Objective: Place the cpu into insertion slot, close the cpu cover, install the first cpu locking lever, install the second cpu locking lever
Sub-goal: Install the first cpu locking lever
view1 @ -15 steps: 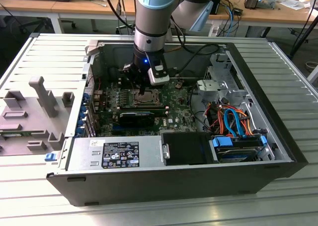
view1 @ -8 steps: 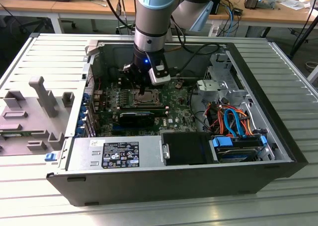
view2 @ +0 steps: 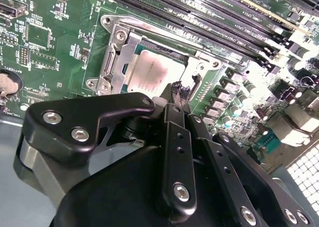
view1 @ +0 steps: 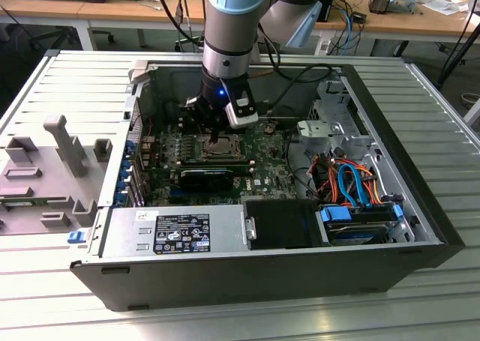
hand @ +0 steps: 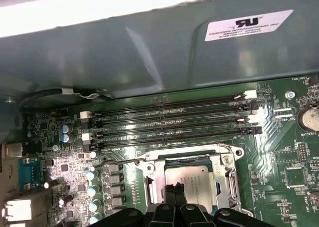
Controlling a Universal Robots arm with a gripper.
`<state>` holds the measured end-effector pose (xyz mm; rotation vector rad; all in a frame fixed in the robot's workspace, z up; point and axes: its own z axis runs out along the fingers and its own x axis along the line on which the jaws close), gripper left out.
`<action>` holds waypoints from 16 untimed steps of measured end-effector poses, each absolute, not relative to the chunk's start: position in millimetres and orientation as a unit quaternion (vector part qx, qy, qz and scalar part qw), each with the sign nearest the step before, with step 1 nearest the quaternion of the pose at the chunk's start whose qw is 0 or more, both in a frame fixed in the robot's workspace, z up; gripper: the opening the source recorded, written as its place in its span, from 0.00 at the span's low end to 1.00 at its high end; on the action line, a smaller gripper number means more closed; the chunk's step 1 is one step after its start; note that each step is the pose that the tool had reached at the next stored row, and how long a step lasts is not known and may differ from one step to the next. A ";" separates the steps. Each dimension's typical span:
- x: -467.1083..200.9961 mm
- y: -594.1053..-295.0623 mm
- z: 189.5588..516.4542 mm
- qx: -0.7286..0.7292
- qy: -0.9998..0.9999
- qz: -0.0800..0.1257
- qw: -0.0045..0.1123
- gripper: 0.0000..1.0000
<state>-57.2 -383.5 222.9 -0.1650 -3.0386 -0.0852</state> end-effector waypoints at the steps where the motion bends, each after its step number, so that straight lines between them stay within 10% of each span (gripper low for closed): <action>1: -57.2 -383.5 222.9 -0.051 -0.997 -0.028 0.049 0.11; 16: -57.3 -383.5 222.9 -0.024 -0.998 -0.029 0.050 0.11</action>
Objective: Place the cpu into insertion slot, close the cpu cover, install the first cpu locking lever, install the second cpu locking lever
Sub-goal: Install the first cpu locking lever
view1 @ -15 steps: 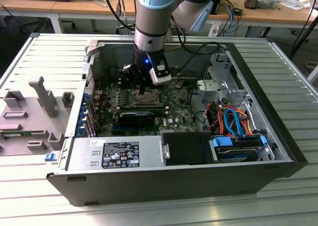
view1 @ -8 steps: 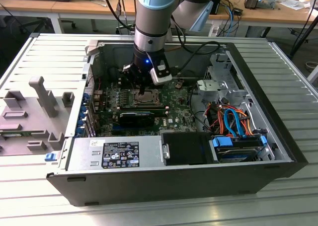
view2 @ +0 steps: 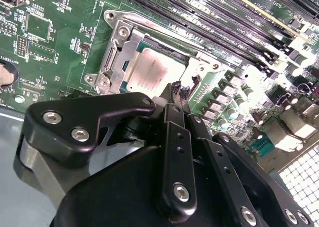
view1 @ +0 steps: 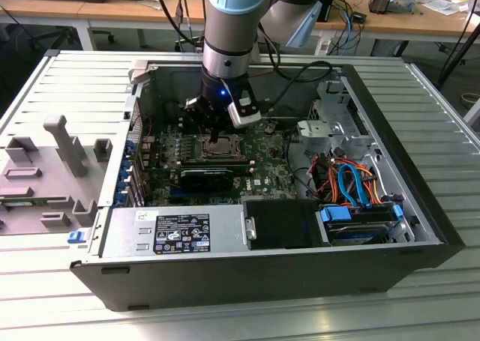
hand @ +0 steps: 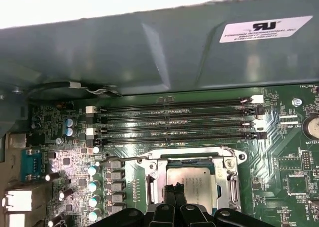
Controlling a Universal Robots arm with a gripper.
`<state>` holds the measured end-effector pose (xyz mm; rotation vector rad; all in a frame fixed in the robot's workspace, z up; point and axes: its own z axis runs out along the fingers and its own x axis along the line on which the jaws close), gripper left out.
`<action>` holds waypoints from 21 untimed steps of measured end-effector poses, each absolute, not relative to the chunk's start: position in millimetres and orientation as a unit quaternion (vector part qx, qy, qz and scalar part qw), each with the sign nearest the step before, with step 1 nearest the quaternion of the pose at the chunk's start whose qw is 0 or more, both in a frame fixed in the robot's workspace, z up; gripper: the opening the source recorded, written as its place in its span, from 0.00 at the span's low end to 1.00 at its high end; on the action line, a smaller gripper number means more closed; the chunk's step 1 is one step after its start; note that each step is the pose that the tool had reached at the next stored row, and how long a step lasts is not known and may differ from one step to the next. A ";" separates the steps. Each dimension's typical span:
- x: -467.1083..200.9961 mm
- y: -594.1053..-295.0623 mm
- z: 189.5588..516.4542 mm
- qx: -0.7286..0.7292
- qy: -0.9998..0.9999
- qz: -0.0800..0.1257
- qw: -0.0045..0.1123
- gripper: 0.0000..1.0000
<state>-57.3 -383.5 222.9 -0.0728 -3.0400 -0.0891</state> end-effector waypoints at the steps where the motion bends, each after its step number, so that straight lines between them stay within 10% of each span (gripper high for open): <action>1: -57.3 -383.5 222.9 -0.021 -0.998 -0.029 0.050 0.11; 12: -57.3 -383.5 222.9 0.003 -0.998 -0.035 0.051 0.11; 21: -57.2 -383.4 222.2 0.005 -0.999 -0.035 -0.006 0.11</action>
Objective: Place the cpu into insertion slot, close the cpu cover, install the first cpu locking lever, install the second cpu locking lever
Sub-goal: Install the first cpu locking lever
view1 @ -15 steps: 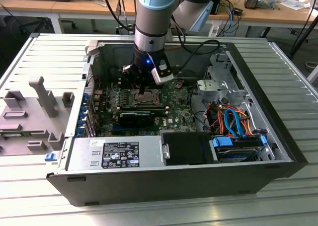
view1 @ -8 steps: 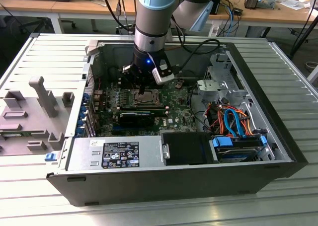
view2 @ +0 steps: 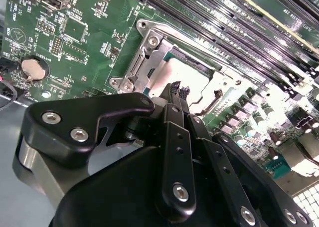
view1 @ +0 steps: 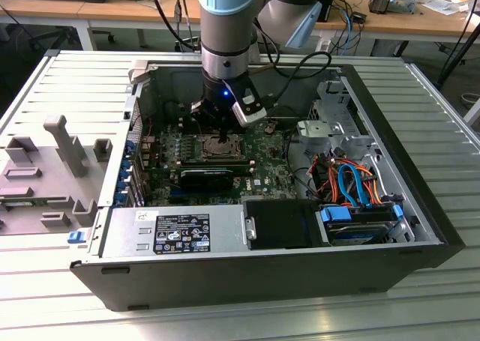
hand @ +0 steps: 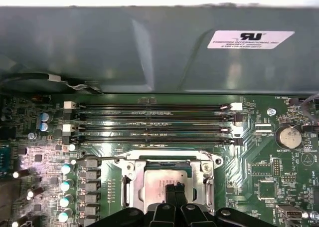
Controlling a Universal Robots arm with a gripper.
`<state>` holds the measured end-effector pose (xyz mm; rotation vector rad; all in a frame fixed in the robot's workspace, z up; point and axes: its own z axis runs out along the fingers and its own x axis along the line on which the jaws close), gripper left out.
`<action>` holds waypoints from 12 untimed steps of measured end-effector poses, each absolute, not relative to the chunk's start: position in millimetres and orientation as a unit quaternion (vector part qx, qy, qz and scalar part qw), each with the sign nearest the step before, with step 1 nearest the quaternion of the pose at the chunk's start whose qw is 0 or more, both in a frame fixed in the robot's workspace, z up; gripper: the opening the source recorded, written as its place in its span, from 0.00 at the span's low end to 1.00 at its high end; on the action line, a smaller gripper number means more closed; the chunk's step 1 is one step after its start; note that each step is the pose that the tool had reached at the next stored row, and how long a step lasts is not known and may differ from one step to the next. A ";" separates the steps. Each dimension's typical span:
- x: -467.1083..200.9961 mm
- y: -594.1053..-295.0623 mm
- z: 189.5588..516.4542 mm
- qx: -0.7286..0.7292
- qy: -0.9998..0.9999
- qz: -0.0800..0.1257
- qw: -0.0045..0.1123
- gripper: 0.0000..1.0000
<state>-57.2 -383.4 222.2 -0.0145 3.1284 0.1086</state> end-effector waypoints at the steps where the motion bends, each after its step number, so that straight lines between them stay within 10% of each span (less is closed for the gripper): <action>1: -57.2 -383.4 222.2 -0.005 0.999 0.035 0.006 0.11; 12: -57.3 -383.1 222.3 -0.006 1.000 -0.026 0.005 0.11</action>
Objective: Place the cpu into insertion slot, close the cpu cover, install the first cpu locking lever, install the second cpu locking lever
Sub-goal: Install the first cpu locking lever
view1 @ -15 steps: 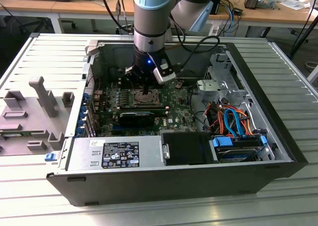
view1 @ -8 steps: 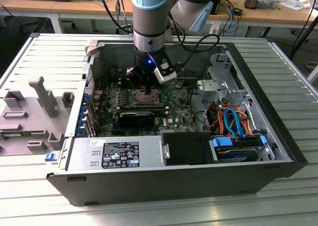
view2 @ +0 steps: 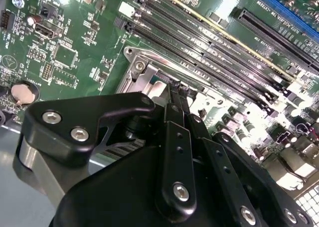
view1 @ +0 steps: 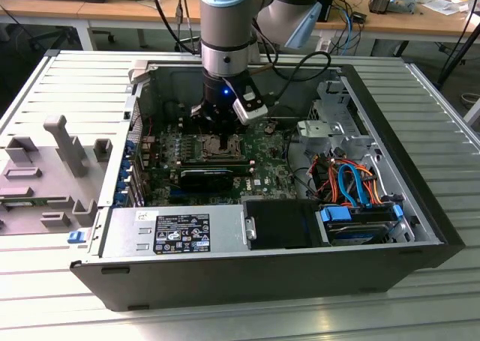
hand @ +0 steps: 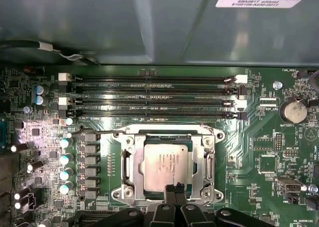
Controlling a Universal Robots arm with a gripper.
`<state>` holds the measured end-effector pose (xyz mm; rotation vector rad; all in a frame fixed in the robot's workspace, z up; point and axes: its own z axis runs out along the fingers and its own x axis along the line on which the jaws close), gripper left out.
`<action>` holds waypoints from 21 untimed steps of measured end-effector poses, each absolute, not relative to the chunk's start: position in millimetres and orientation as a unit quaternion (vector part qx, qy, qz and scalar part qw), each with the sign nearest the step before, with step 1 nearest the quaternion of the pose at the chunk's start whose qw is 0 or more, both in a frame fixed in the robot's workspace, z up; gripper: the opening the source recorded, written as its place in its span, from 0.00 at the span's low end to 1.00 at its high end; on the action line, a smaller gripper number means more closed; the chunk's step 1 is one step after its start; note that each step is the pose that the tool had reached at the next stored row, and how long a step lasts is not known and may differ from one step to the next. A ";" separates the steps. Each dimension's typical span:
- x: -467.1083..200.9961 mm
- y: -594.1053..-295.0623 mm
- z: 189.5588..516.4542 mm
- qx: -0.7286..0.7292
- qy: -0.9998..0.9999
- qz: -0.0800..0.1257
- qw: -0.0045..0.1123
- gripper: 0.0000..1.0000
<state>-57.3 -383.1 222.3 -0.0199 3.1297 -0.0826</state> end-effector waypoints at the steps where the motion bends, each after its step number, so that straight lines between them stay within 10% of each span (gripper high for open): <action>1: -58.0 -383.1 222.3 -0.006 1.000 -0.026 0.005 0.11; 21: -92.8 -383.3 235.2 -0.006 1.000 -0.024 0.003 0.11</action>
